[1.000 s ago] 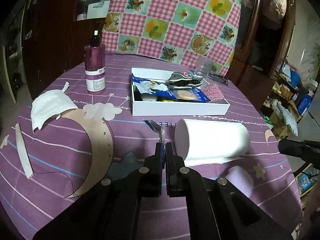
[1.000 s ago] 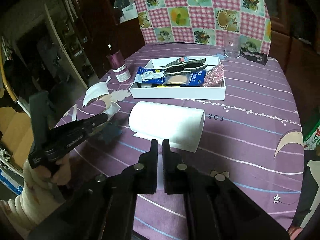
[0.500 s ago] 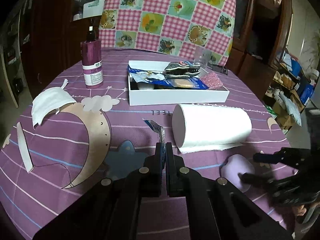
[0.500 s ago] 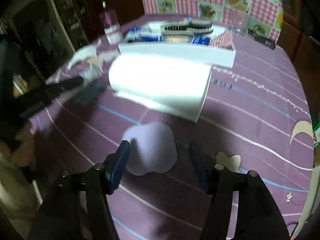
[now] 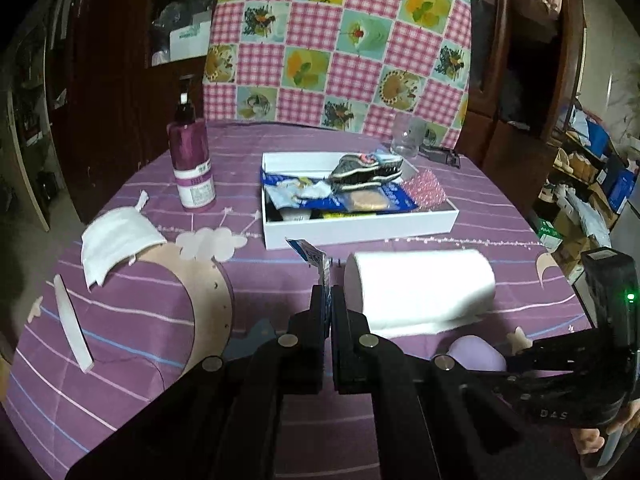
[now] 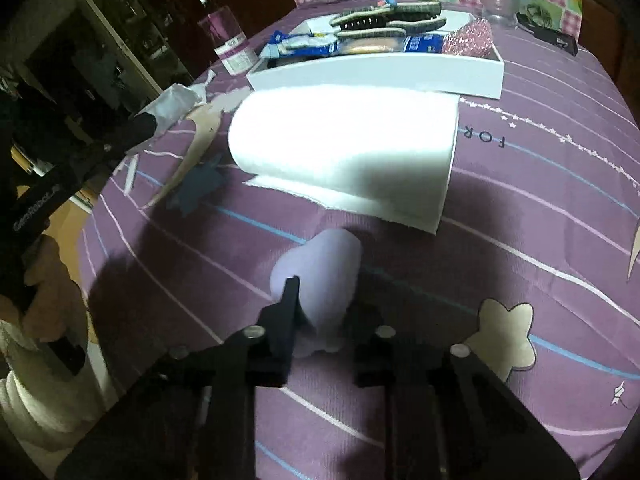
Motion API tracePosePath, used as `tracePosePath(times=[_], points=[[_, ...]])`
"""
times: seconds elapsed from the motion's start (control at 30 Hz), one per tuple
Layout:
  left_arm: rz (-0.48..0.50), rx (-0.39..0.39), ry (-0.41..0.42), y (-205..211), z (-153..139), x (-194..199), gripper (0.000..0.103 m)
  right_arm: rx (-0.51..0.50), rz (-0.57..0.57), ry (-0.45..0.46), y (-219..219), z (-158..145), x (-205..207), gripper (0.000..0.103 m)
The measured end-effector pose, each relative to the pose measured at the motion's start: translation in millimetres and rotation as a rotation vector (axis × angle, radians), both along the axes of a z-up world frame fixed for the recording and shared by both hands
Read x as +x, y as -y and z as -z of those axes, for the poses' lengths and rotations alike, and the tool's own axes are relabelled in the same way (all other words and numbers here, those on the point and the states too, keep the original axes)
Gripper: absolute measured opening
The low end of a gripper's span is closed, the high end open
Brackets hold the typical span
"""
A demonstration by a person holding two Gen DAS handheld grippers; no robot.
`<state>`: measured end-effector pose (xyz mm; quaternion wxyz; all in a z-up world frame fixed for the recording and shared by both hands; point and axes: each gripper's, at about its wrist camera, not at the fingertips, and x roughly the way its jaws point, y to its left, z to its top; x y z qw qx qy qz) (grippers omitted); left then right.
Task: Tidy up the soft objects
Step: 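Lift the lavender pad with the right gripper toward the white box, then lower the lavender pad and paper scrap into the box and open both grippers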
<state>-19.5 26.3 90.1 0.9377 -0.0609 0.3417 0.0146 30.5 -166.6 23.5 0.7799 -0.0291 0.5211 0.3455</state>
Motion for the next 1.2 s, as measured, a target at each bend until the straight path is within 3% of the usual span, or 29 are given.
tracePosePath(times=[0.27,0.47,0.57,0.7,0.87,1.0,1.1,1.2], points=[[0.012,-0.009,0.043,5,-25,20,0.001,0.035,0.076,0.072,20,-53,18,0.020],[0.021,-0.051,0.090,7,-50,53,0.001,0.151,0.229,0.078,30,-80,67,0.020],[-0.002,-0.082,0.082,1,-53,80,0.001,0.227,0.276,0.054,25,-87,96,0.020],[-0.009,-0.129,0.070,-9,-50,116,0.001,0.249,0.313,0.099,8,-99,129,0.020],[-0.005,-0.217,0.023,-25,-29,162,0.001,0.310,0.346,0.089,-6,-90,173,0.020],[-0.028,-0.218,0.005,-35,-10,184,0.001,0.272,0.350,0.095,-17,-68,197,0.020],[-0.032,-0.298,-0.008,-44,4,201,0.001,0.279,0.341,0.108,-18,-58,210,0.020],[-0.032,-0.319,-0.037,-44,21,212,0.001,0.276,0.342,0.061,-18,-43,224,0.020]])
